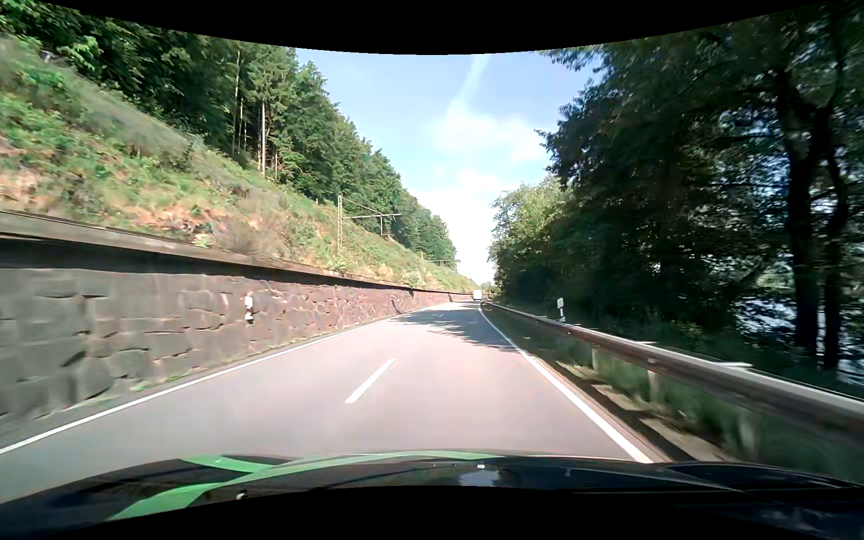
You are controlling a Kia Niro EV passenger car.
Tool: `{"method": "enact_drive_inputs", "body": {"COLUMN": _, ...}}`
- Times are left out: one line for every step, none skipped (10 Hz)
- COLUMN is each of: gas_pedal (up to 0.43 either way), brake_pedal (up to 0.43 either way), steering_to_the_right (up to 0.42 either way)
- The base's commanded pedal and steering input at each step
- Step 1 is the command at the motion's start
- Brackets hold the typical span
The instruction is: Follow the waypoints while adhering to traffic rules and regulations
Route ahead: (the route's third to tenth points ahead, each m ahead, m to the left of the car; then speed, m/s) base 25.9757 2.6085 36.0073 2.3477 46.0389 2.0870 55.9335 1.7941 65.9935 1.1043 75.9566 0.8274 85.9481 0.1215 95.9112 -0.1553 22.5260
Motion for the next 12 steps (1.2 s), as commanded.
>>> {"method": "enact_drive_inputs", "body": {"gas_pedal": 0.240, "brake_pedal": 0.000, "steering_to_the_right": 0.003}}
{"method": "enact_drive_inputs", "body": {"gas_pedal": 0.240, "brake_pedal": 0.000, "steering_to_the_right": 0.003}}
{"method": "enact_drive_inputs", "body": {"gas_pedal": 0.228, "brake_pedal": 0.000, "steering_to_the_right": 0.003}}
{"method": "enact_drive_inputs", "body": {"gas_pedal": 0.228, "brake_pedal": 0.000, "steering_to_the_right": 0.003}}
{"method": "enact_drive_inputs", "body": {"gas_pedal": 0.228, "brake_pedal": 0.000, "steering_to_the_right": 0.003}}
{"method": "enact_drive_inputs", "body": {"gas_pedal": 0.228, "brake_pedal": 0.000, "steering_to_the_right": 0.003}}
{"method": "enact_drive_inputs", "body": {"gas_pedal": 0.240, "brake_pedal": 0.000, "steering_to_the_right": 0.003}}
{"method": "enact_drive_inputs", "body": {"gas_pedal": 0.240, "brake_pedal": 0.000, "steering_to_the_right": 0.003}}
{"method": "enact_drive_inputs", "body": {"gas_pedal": 0.248, "brake_pedal": 0.000, "steering_to_the_right": 0.003}}
{"method": "enact_drive_inputs", "body": {"gas_pedal": 0.260, "brake_pedal": 0.000, "steering_to_the_right": 0.003}}
{"method": "enact_drive_inputs", "body": {"gas_pedal": 0.268, "brake_pedal": 0.000, "steering_to_the_right": 0.003}}
{"method": "enact_drive_inputs", "body": {"gas_pedal": 0.268, "brake_pedal": 0.000, "steering_to_the_right": 0.002}}
